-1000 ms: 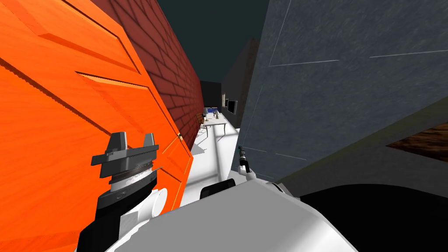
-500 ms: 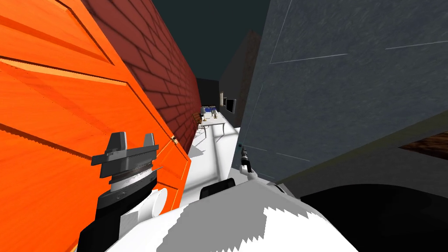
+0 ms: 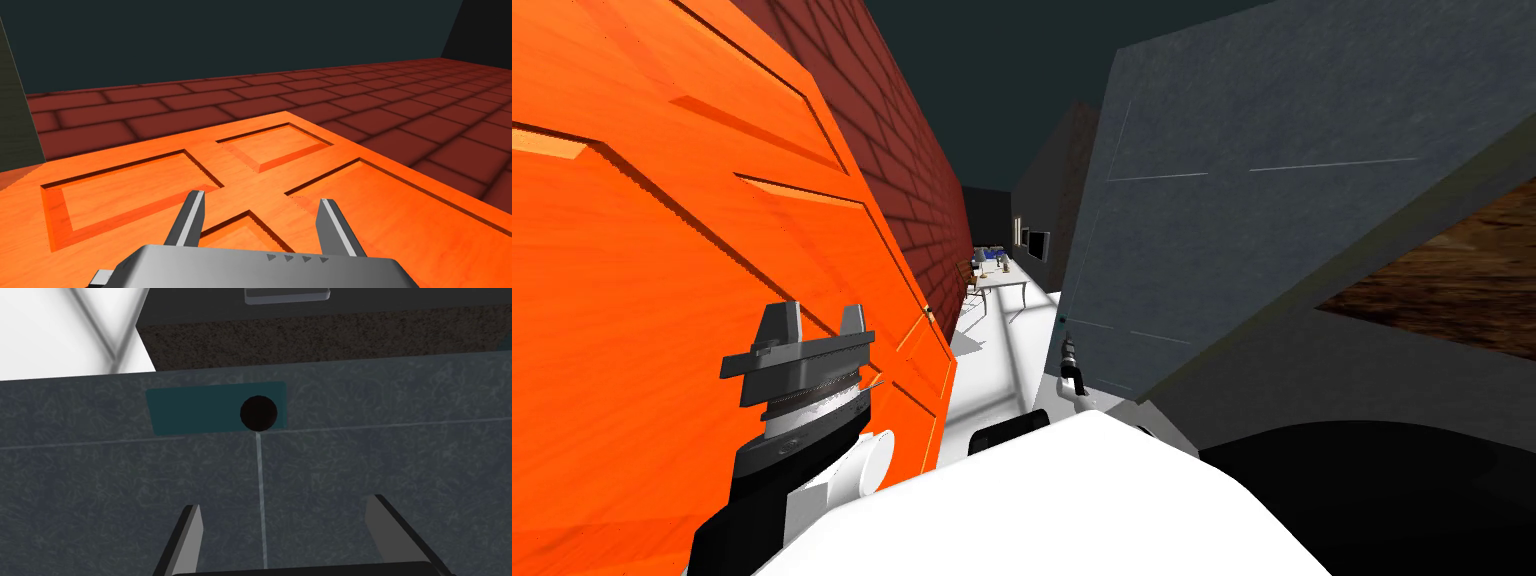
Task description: Push the door open
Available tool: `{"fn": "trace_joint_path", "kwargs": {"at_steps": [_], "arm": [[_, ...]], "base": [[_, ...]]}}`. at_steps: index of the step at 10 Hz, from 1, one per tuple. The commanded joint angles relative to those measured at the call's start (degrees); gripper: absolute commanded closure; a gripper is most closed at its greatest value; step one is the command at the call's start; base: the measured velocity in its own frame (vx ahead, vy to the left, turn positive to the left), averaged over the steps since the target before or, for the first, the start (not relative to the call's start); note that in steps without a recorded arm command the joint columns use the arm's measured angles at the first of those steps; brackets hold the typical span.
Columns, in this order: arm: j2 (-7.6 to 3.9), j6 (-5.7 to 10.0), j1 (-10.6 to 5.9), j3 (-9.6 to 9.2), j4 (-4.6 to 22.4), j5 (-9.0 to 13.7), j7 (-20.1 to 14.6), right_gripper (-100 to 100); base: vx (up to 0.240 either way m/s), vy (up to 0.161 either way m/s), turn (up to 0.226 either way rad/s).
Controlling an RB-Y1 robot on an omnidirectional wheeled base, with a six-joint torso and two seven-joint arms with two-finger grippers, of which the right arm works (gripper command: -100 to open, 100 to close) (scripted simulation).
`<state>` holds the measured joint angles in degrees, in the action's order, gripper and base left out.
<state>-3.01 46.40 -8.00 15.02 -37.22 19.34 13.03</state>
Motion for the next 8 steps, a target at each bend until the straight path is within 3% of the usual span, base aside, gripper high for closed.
{"fn": "trace_joint_path", "kwargs": {"at_steps": [1, 3, 8], "arm": [[0.0, 0.0, 0.0, 0.0, 0.0, 0.0, 0.0, -100], [-0.41, 0.4, 0.33, 0.13, 0.0, 0.1, 0.0, -100], [-0.5, 1.93, 0.97, 0.46, 0.4, 0.4, -0.2, -100]], "base": [[-0.077, 0.088, -0.021], [0.133, -0.051, 0.033], [0.211, -0.118, 0.038]]}}
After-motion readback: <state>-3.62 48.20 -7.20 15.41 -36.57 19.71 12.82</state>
